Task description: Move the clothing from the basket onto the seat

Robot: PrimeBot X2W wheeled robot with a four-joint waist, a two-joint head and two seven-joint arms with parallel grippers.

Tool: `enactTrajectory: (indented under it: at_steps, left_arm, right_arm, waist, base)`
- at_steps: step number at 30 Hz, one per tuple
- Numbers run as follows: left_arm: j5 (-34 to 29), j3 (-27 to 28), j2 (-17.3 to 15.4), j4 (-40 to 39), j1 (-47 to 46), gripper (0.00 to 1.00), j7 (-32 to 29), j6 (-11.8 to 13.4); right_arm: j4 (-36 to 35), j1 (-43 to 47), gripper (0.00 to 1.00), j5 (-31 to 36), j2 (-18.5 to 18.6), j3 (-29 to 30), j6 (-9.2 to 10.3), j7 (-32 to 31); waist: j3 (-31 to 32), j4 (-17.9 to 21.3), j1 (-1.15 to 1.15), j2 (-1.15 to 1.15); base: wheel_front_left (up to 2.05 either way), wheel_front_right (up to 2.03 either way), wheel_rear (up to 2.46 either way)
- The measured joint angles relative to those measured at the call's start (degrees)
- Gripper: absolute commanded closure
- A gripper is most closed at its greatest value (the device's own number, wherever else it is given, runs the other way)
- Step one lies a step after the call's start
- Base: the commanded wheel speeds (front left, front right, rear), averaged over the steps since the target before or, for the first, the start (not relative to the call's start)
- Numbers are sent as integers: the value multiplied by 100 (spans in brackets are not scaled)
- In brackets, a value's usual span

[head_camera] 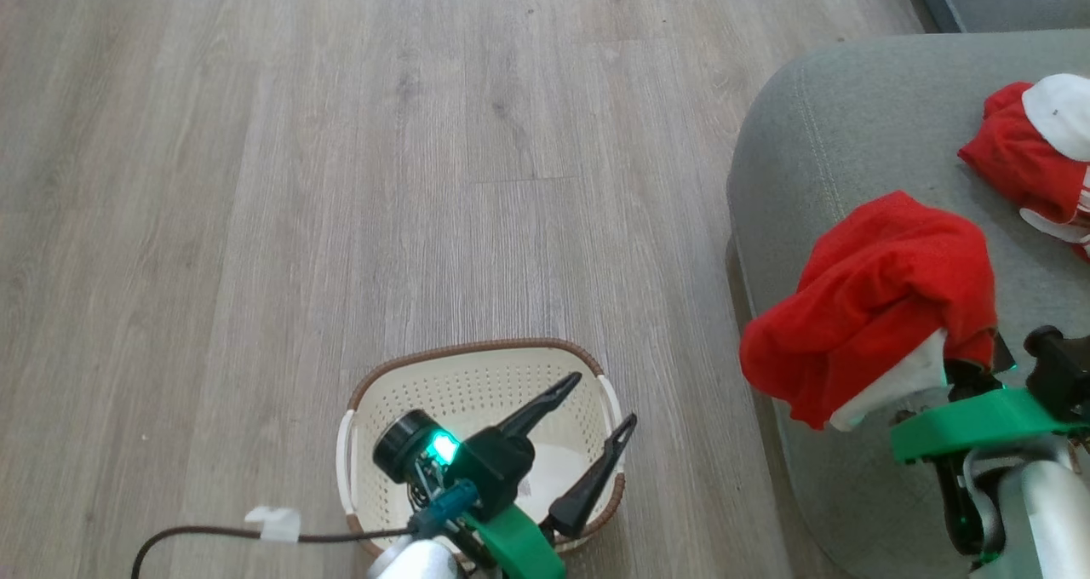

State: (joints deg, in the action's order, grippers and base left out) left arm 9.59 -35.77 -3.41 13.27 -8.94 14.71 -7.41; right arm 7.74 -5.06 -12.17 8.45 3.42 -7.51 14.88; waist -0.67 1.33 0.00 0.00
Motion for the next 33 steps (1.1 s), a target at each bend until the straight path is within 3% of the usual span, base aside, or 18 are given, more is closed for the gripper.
enactTrajectory:
  at_steps: [10,16,25,33]
  left_arm:
    - [8,66,7,-112,23,0,0,1]
    - [8,46,9,-163,49,0,0,13]
    - [-157,-53,10,-163,-280,0,0,58]
    - [-445,-148,8,-21,-735,0,0,49]
  right_arm:
    - [-44,-21,100,76,52,-32,0,-1]
    - [-285,-190,100,102,142,172,0,-1]
    - [-566,-863,100,218,532,541,0,0]
    - [-483,-2191,100,-43,1045,977,0,0]
  waist:
    - [-59,165,0,0]
    - [-279,478,0,0]
    - [-789,1047,0,0]
    - [-1569,1493,1,0]
  base:
    - [0,0,0]
    - [0,0,0]
    - [0,0,0]
    - [0,0,0]
